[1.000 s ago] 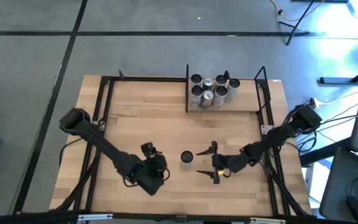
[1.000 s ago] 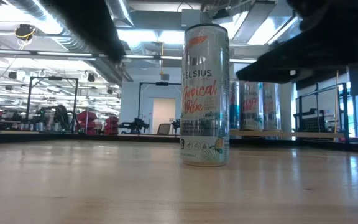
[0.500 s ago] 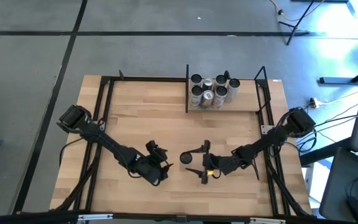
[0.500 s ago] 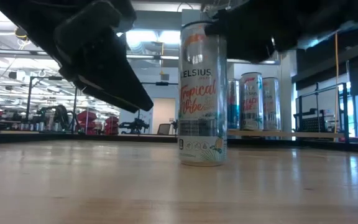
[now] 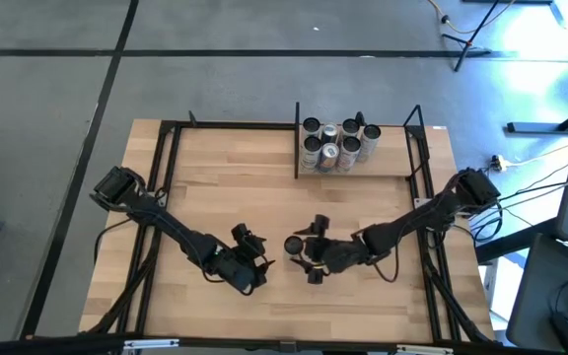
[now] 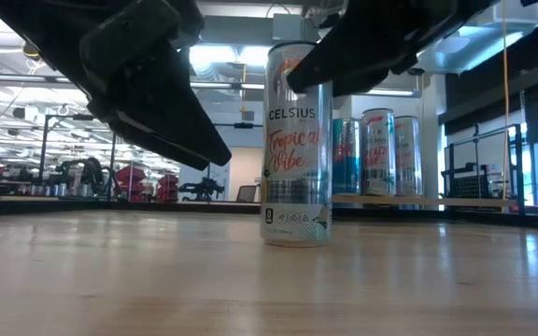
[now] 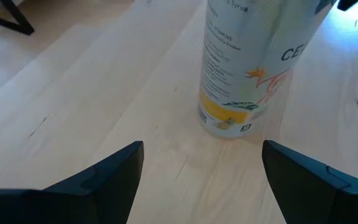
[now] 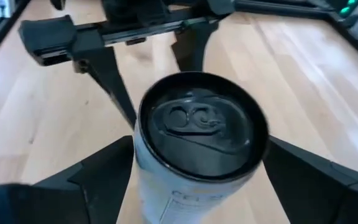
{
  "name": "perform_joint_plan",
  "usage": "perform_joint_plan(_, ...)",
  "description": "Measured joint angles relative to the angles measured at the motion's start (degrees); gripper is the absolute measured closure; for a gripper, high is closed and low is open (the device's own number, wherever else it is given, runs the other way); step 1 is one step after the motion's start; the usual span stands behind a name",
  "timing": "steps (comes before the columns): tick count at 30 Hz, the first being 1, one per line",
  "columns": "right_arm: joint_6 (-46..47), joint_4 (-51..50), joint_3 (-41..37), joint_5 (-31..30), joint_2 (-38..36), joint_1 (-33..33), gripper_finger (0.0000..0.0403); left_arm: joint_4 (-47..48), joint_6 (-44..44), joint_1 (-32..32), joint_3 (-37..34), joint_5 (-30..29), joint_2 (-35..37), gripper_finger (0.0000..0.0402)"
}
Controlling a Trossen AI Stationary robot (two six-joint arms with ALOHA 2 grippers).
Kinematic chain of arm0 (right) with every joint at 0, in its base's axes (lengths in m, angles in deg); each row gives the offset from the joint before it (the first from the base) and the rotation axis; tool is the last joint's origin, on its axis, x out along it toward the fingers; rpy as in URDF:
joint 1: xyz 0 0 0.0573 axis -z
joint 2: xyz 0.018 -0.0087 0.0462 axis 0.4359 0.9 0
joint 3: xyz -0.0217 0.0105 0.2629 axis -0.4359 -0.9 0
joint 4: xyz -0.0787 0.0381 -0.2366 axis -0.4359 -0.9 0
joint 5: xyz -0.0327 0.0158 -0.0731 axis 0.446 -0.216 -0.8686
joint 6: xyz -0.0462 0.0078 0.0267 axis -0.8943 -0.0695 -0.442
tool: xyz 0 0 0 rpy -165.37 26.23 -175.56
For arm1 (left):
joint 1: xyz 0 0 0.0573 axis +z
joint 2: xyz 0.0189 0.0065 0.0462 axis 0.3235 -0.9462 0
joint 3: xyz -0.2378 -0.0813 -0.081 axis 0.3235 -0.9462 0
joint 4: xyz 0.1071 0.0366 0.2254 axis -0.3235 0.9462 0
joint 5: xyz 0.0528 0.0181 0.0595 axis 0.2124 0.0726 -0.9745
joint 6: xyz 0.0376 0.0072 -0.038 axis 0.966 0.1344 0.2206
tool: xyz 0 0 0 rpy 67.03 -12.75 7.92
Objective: Place canned beverage on shelf
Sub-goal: Put the black soda can on the shelf aligned with the other black soda can
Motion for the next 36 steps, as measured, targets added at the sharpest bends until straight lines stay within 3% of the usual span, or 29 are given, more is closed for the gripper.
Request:
perform_joint_plan(7, -1.62, 0.64, 0.00, 1.45, 0.21, 0.21, 0.0086, -0.19, 0.02, -0.07, 0.00, -0.17, -0.02, 0.0094)
perform_joint_plan(14, -5.17, 1.62, 0.00, 1.24, 0.13, 0.16, 0.0200, -0.16, 0.02, -0.07, 0.00, -0.22, -0.02, 0.0094)
perform_joint_plan(23, -7.72, -5.23, -0.13, -1.39, -6.41, 0.14, 0.0200, -0.14, -0.03, -0.61, 0.00, -0.37, -0.04, 0.0094)
perform_joint_plan(36, -2.88, -30.37, -1.39, -6.96, -23.87, 0.21, 0.0200, -0.12, -0.01, -1.79, 0.00, -1.88, -0.04, 0.0094)
